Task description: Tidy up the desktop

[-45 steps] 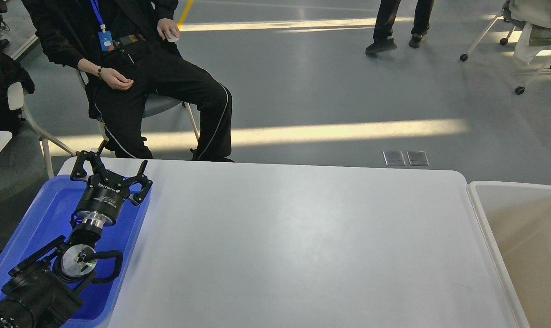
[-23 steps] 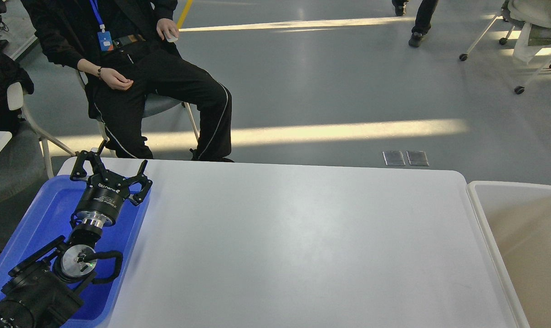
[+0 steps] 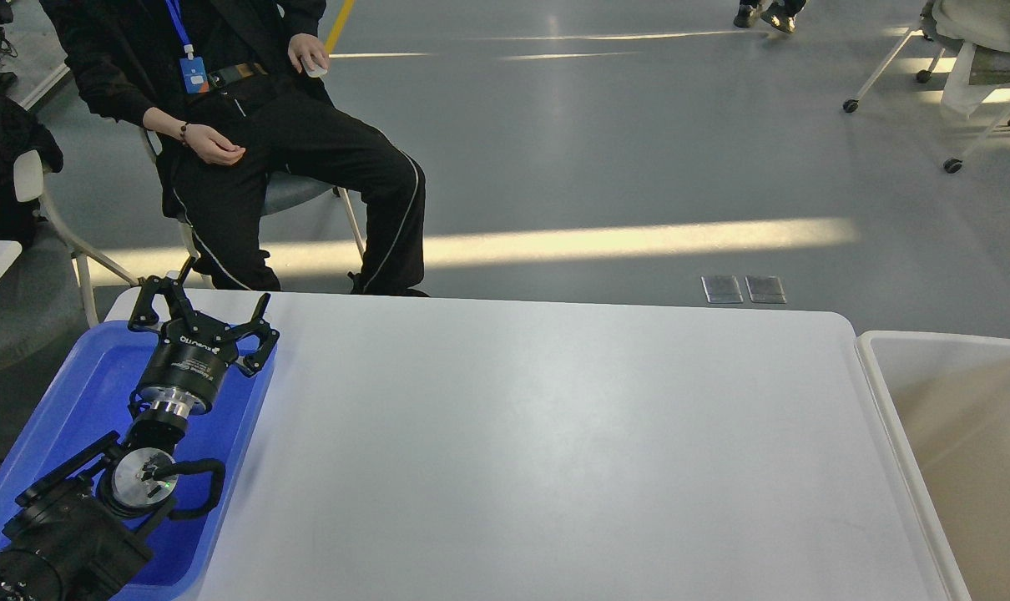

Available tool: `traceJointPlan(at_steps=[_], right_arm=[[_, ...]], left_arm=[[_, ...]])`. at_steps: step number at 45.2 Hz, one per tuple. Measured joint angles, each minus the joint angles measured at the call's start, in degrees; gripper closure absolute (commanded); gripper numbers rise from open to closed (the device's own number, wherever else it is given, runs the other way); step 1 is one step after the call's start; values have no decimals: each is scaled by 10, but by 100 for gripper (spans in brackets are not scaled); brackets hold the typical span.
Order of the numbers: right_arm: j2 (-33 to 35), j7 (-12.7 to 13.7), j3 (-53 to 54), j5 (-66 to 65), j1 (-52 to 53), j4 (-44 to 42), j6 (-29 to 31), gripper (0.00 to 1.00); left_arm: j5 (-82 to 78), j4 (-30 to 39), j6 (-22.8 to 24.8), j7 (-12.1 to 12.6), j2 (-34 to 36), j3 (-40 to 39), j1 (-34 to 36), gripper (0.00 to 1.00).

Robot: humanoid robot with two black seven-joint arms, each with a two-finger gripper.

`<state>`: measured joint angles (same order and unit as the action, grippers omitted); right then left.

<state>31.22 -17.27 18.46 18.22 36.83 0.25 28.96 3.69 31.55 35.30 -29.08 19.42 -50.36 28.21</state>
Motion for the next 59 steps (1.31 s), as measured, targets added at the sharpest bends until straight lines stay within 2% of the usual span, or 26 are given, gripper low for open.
traceJointPlan(at_steps=[4, 9, 15, 20, 27, 29, 35, 43, 51, 59], right_arm=[[6, 0, 25, -1, 4, 11, 58, 0], [15, 0, 40, -3, 5, 55, 98, 0], [54, -1, 54, -2, 0, 181, 125, 0], [78, -1, 77, -3, -3, 288, 101, 0], [75, -9, 118, -11, -7, 362, 23, 0], [68, -18, 129, -14, -11, 371, 4, 0], [40, -74, 160, -45, -25, 386, -46, 0], [-26, -137, 196, -114, -38, 352, -106, 0], [-71, -175, 212, -143, -49, 330, -129, 0], [-92, -192, 202, -162, -53, 321, -134, 0]], left_arm=[[0, 0, 0, 0, 0, 0, 0, 0], [0, 0, 0, 0, 0, 0, 0, 0], [0, 0, 0, 0, 0, 0, 0, 0], [0, 0, 0, 0, 0, 0, 0, 0], [0, 0, 0, 0, 0, 0, 0, 0], [0, 0, 0, 0, 0, 0, 0, 0], [0, 0, 0, 0, 0, 0, 0, 0], [0, 0, 0, 0, 0, 0, 0, 0], [0, 0, 0, 0, 0, 0, 0, 0], [0, 0, 0, 0, 0, 0, 0, 0]])
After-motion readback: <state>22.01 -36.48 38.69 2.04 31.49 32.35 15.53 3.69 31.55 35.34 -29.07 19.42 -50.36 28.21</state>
